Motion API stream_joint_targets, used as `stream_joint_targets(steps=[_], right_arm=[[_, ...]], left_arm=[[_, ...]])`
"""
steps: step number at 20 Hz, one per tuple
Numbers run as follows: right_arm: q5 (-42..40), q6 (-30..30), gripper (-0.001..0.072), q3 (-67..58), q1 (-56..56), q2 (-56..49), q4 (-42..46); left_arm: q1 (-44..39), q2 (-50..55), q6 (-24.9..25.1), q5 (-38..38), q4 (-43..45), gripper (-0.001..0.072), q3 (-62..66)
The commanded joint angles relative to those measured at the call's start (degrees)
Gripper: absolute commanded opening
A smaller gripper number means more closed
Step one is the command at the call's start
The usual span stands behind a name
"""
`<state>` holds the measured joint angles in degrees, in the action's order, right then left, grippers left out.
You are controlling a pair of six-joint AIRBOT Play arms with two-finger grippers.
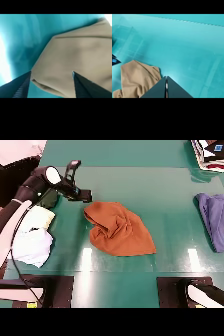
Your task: Fold the shirts.
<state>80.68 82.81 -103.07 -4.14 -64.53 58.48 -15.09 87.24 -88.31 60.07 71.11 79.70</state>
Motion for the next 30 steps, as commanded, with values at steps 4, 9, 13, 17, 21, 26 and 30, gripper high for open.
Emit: stream_joint_targets(steps=[4, 9, 13, 17, 21, 26, 30], right_arm=[[1.03, 0.04, 0.0017, 2.01, -0.07, 0.37, -0.02], [3.17, 0.09, 0.0016, 17.16, -0.04, 2.43, 0.17], [2.51, 1.09, 0.0021, 40.22, 0.00, 5.16, 4.22], [-4.94, 1.09, 0.0482, 62.69, -0.76, 4.31, 0.85], [-14.16, -2.03, 0.0434, 70.75, -7.76, -2.03, -7.23], [-19.26, -2.32, 0.0321, 65.35, -15.80, -10.73, -8.94], [-18.99, -2.32, 0.0016, 59.56, -17.07, -12.52, -8.33]], left_arm=[[2.10, 9.51, 3.50, -1.60, -6.71, 0.0593, -0.94], [2.27, 9.40, 4.90, 0.76, -6.34, 0.0026, 3.72], [2.64, 7.32, 5.97, 4.31, -2.10, 0.0026, 10.93], [2.64, 6.56, 6.27, 4.48, -1.86, 0.0026, 12.48], [2.62, 6.56, 6.27, 4.33, -1.90, 0.0026, 12.39], [2.64, 6.54, 6.27, 5.09, -1.88, 0.0026, 12.39], [2.64, 3.13, 6.10, 6.54, -0.11, 0.0025, 12.44]])
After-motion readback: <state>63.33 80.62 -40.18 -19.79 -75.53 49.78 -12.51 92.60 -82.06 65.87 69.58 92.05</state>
